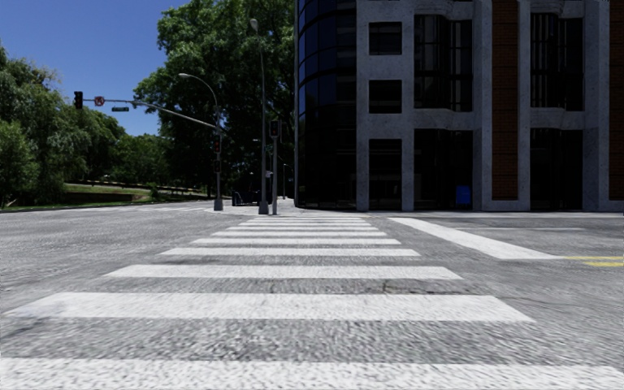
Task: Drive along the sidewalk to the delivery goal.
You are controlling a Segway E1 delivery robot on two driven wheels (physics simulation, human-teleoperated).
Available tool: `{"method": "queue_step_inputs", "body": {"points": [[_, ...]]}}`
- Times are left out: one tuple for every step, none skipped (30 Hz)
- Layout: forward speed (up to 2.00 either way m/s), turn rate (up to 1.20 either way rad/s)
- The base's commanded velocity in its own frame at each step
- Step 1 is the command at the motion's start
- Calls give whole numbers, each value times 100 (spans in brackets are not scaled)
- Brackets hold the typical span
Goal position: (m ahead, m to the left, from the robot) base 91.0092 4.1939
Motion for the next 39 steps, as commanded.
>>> {"method": "queue_step_inputs", "body": {"points": [[200, 0], [200, 0], [200, 0], [200, 0], [200, 0], [200, 0], [200, 0], [200, 0], [200, 0], [200, 0], [200, 0], [200, 0], [200, 0], [200, 0], [200, 0], [200, 0], [200, 0], [200, 0], [200, 0], [200, 0], [200, 0], [200, 0], [200, 0], [200, 0], [200, 0], [200, 0], [200, 0], [200, 0], [200, 0], [200, 0], [200, 0], [200, 0], [200, 0], [200, 0], [200, 0], [200, 0], [200, 0], [200, 0], [200, 0]]}}
